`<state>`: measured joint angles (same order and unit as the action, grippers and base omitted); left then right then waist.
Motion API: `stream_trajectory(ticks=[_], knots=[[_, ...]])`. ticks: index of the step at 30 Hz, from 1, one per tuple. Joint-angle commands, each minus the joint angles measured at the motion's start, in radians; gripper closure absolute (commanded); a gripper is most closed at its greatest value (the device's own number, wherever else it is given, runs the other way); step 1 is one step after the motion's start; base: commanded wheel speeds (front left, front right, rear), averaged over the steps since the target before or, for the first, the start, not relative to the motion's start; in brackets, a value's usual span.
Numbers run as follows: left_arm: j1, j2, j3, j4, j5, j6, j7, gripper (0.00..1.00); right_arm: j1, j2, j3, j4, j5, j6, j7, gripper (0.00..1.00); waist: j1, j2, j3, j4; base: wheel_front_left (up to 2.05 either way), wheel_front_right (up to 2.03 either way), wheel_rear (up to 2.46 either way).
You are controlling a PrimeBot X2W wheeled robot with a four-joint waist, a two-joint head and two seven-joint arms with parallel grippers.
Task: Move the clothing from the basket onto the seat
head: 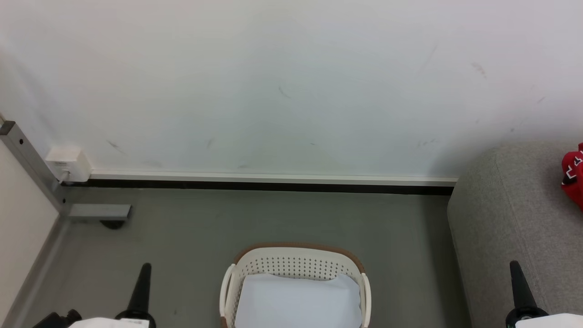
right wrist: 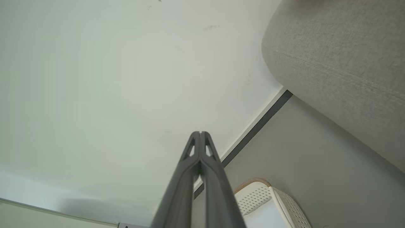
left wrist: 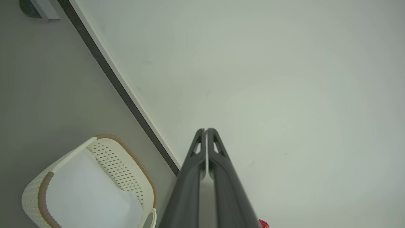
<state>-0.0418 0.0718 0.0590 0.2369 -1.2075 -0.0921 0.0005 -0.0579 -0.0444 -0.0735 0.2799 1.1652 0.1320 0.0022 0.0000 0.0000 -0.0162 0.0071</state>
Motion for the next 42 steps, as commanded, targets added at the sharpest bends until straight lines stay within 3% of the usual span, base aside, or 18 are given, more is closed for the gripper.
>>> stream_trajectory(ticks=[1,42], knots=[[-0.021,-0.001,0.009,-0.005,-0.030,-0.007,0.011,1.00,-0.017,-0.008,-0.007,-0.014,0.034,-0.001,0.009,1.00,0.0000,0.0000,0.001,0.000,0.00,0.00,0.00],[-0.062,-0.017,0.050,0.006,-0.339,-0.034,0.097,1.00,-0.048,-0.009,-0.036,-0.034,0.375,-0.002,0.096,1.00,0.0000,0.0000,0.015,-0.006,0.00,0.00,0.00]])
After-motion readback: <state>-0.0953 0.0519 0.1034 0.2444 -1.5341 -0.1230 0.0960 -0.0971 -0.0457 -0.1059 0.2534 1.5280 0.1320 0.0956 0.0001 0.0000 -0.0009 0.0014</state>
